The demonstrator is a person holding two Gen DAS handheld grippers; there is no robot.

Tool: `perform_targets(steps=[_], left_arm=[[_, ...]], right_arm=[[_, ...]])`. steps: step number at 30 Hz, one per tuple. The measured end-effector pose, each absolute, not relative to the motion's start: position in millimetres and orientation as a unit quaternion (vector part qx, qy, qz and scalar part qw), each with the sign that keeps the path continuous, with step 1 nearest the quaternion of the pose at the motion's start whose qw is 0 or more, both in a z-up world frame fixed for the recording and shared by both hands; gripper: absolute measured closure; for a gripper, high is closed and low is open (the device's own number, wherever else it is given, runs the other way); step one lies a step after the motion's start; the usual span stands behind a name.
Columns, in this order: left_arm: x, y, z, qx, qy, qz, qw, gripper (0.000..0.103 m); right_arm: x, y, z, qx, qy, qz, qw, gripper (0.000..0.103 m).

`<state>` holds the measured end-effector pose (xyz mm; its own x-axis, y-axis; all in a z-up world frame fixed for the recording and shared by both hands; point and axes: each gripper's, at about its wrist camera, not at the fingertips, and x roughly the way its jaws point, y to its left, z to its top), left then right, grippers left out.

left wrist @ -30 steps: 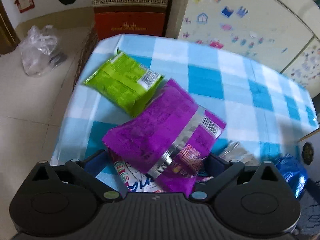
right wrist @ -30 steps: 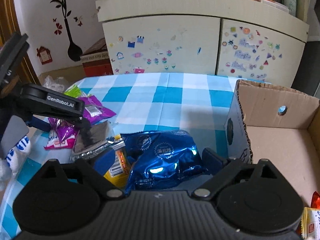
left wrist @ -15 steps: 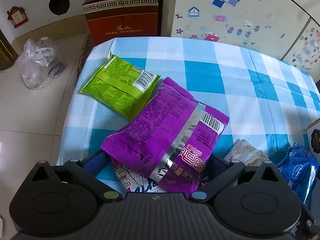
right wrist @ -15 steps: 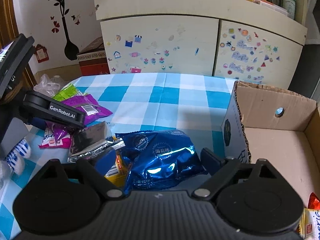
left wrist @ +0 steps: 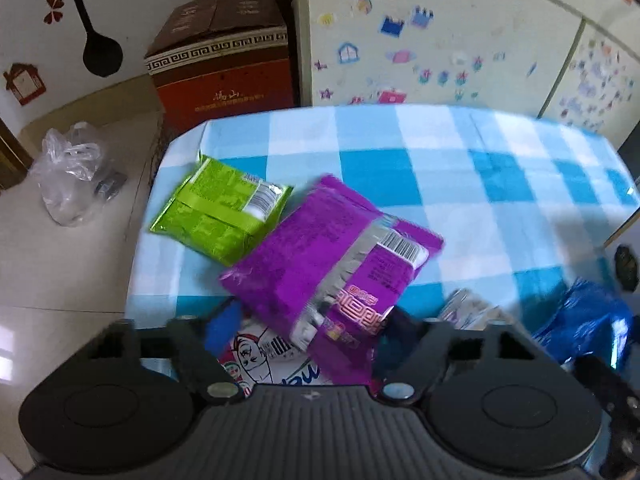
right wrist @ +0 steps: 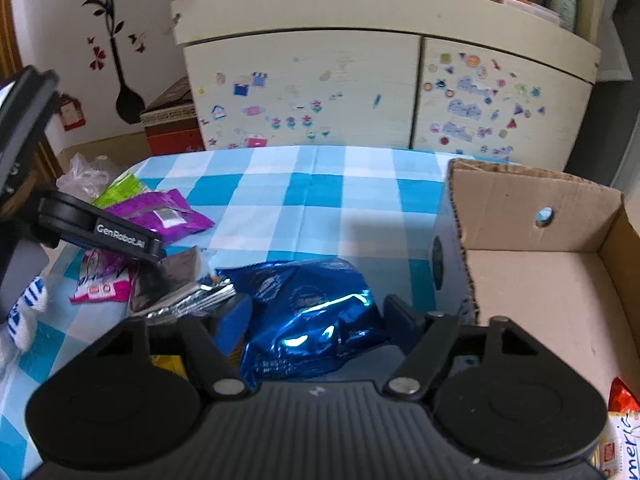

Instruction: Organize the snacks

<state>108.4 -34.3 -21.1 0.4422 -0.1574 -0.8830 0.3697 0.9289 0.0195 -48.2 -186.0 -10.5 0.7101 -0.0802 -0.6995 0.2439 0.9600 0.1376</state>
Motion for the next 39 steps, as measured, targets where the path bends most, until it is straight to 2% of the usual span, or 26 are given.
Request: perform_targets(steps=[4,7,13,21,23,26,27,28,29,31,39], left_arm=[[107,-23,-12,0.075,0.507,-0.148,0.846,0.046],[104,-14,-1,0.062,0.498,-0.141,0.853,0.051],[86,-5,19,0.056,0.480,-0.154,0.862,0.051],[61,16,13,0.023,0.510,-0.159,0.845,0.050],[61,21,14,0.012,0.509,-0.165,0.845,0.048],[63,17,19,0.033,0.491,-0.192,0.849,0.030],[63,13,20,0.053,0.482,-0.199,0.851,0.018],[64,9,22,0.073,0.473,-0.207,0.853,0.013],[65,6,23,0.090,0.462,-0.214,0.856,0.012],[69,-1,25,0.126,0.440,-0.229,0.859,0.012],[93,-10,11,0.183,0.427,-0.283,0.839,0.010]], right_arm=[[-51,-192,-7,0.136,0.364,-0.094,0.917,0.046],[-55,-195,-2,0.153,0.358,-0.086,0.917,0.050],[-71,-195,0,0.189,0.372,-0.065,0.907,0.051],[-105,-168,7,0.179,0.397,-0.043,0.899,0.051],[-114,-157,6,0.176,0.410,-0.041,0.894,0.051],[-127,-142,5,0.160,0.419,-0.039,0.893,0.048],[-129,-140,5,0.160,0.422,-0.035,0.892,0.046],[-130,-140,6,0.166,0.422,-0.030,0.890,0.039],[-131,-142,7,0.177,0.420,-0.025,0.890,0.029],[-130,-146,8,0.191,0.417,-0.023,0.888,0.021],[-120,-148,0,0.219,0.431,-0.013,0.875,0.020]])
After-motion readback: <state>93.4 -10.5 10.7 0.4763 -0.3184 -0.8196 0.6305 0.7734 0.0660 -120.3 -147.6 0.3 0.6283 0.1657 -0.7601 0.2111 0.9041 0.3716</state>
